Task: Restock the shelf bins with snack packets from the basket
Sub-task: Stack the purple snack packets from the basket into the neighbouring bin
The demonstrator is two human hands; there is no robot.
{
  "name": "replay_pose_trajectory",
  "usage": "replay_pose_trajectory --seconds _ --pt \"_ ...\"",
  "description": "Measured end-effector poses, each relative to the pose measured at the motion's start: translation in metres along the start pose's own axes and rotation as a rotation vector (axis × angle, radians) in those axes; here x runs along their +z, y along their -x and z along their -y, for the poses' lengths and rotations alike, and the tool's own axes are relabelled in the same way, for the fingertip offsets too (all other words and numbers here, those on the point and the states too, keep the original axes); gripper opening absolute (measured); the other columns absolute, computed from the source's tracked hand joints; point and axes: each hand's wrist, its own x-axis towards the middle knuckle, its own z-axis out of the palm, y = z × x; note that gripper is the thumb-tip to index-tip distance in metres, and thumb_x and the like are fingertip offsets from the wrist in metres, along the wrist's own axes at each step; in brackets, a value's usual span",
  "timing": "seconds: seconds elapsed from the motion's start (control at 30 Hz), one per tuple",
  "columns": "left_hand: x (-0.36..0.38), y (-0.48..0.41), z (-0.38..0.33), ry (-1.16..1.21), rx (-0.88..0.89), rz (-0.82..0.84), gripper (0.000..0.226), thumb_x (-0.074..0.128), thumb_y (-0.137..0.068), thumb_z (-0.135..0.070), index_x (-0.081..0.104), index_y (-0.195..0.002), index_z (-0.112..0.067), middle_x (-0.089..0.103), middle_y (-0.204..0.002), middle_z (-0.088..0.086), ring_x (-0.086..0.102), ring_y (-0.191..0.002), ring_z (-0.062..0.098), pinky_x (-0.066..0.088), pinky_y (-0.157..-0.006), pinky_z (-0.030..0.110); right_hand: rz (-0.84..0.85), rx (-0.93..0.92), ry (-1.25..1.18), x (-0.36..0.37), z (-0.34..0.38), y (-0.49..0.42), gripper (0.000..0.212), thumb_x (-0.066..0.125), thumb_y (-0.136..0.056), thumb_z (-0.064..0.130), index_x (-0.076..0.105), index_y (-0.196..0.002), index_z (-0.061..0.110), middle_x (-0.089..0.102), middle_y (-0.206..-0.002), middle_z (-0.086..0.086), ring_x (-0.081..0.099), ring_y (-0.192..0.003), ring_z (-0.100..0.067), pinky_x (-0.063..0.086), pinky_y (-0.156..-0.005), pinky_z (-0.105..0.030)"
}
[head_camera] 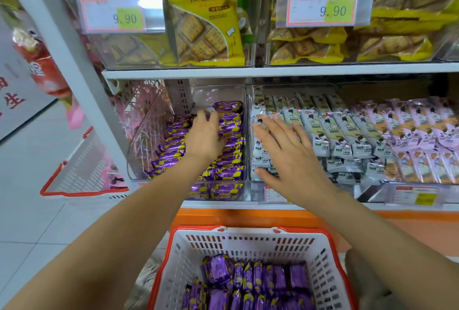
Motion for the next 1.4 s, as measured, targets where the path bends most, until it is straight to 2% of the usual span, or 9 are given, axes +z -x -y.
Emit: replay_pose_trajectory --seconds 0.2,0.37,0.57,0.73,0.9,1.1,1.27,1.33,1.4 --pt "-0.027 0.038 -0.004 -0.013 0.036 -0.075 0.045 0.066 -0.088 -0.026 0.051 -0.128 -0.010 0.044 -0.127 0.015 0.048 -0.115 0.033 0.045 -0.081 0.040 -0.137 -0.036 -0.106 -0.020 0.005 0.019 0.063 0.048 -0.091 0.042 0.038 -0.146 0.014 0.036 -0.152 -0.006 0.031 -0.141 -0.023 0.018 -0.115 -0.039" --pt "-0.033 0.102 -0.015 0.080 0.201 -0.196 0.023 0.061 -0.088 -0.023 0.062 -0.109 -0.014 0.054 -0.107 0.009 0.055 -0.100 0.029 0.048 -0.072 0.040 -0.158 -0.193 -0.178 -0.033 0.010 0.057 0.040 0.047 -0.093 0.030 0.060 -0.126 0.012 0.062 -0.122 -0.004 0.056 -0.111 -0.022 0.046 -0.092 -0.037" --pt "0.021 0.197 -0.027 0.117 0.313 0.092 0.026 0.049 -0.084 -0.033 0.061 -0.102 -0.019 0.059 -0.096 0.002 0.059 -0.089 0.025 0.048 -0.066 0.035 0.234 -0.276 -0.039 0.009 0.000 0.124 0.032 0.051 -0.092 0.033 0.063 -0.116 0.016 0.065 -0.106 -0.002 0.063 -0.095 -0.023 0.048 -0.075 -0.033" --pt "0.092 0.251 -0.015 0.034 0.127 0.666 0.028 0.053 -0.095 -0.028 0.055 -0.120 -0.017 0.058 -0.115 0.007 0.057 -0.108 0.027 0.047 -0.087 0.037 0.830 -0.017 -0.008 0.068 -0.009 0.179 0.044 0.046 -0.098 0.038 0.047 -0.136 0.016 0.053 -0.129 -0.007 0.052 -0.118 -0.024 0.044 -0.092 -0.035" --pt "0.155 0.297 0.009 -0.082 -0.067 1.072 0.059 0.055 -0.094 -0.039 0.036 -0.142 -0.012 0.043 -0.138 0.020 0.044 -0.126 0.038 0.043 -0.099 0.046 1.188 0.385 -0.198 0.143 0.004 0.222 0.067 0.051 -0.097 0.043 0.027 -0.149 0.008 0.041 -0.143 -0.016 0.051 -0.121 -0.030 0.045 -0.099 -0.038" --pt "0.198 0.329 0.033 -0.054 -0.175 1.191 0.066 0.052 -0.093 -0.049 0.030 -0.150 -0.025 0.033 -0.146 0.020 0.035 -0.134 0.041 0.035 -0.109 0.049 1.291 0.830 -0.362 0.208 0.021 0.250 0.081 0.047 -0.100 0.042 -0.003 -0.153 0.007 0.035 -0.148 -0.025 0.055 -0.116 -0.033 0.048 -0.084 -0.037" --pt "0.209 0.332 0.033 -0.071 -0.164 1.197 0.065 0.047 -0.097 -0.046 0.024 -0.152 -0.022 0.029 -0.147 0.019 0.029 -0.137 0.037 0.035 -0.108 0.052 1.226 1.051 -0.392 0.242 0.032 0.270 0.094 0.053 -0.097 0.041 -0.013 -0.151 0.003 -0.003 -0.159 -0.024 0.015 -0.145 -0.041 0.028 -0.115 -0.043" --pt "0.209 0.333 0.031 -0.071 -0.159 1.172 0.062 0.047 -0.097 -0.045 0.028 -0.150 -0.019 0.029 -0.146 0.018 0.029 -0.137 0.036 0.037 -0.106 0.049 1.161 1.068 -0.287 0.249 0.036 0.274 0.095 0.055 -0.095 0.043 -0.007 -0.152 0.000 0.002 -0.159 -0.026 0.021 -0.144 -0.040 0.029 -0.113 -0.043" --pt "0.208 0.335 0.031 -0.065 -0.160 1.156 0.059 0.047 -0.097 -0.045 0.033 -0.147 -0.017 0.029 -0.146 0.018 0.029 -0.136 0.036 0.038 -0.104 0.047 1.090 1.042 -0.166 0.254 0.037 0.276 0.088 0.055 -0.093 0.050 0.019 -0.150 -0.006 0.015 -0.157 -0.026 0.032 -0.139 -0.039 0.033 -0.109 -0.040"
